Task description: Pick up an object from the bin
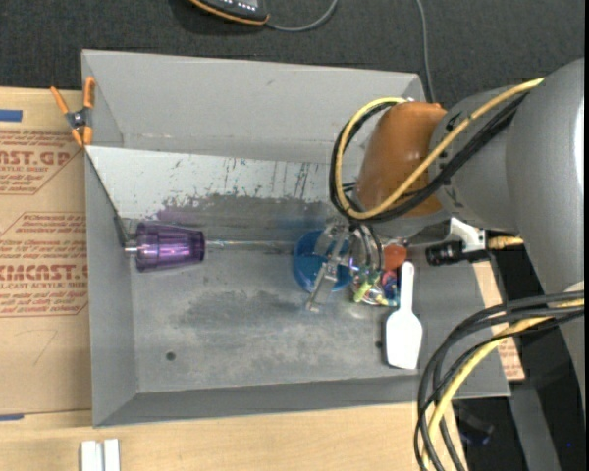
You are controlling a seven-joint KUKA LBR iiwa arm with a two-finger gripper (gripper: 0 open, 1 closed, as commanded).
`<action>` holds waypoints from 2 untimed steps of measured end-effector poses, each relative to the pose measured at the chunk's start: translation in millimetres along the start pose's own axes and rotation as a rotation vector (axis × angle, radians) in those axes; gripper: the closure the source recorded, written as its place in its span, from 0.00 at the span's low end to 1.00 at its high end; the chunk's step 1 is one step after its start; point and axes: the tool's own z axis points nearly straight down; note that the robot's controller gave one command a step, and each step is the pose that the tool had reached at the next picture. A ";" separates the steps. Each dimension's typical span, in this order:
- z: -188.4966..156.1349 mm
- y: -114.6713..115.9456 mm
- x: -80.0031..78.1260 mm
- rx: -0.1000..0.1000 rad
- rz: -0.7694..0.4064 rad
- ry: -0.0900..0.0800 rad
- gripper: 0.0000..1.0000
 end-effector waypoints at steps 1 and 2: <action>29.5 -9.0 -9.3 -0.002 -0.261 -0.011 0.00; 29.6 5.9 -1.2 -0.001 0.334 0.011 1.00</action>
Offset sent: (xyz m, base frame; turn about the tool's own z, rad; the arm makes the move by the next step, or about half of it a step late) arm 0.0051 0.0013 -0.0297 0.3395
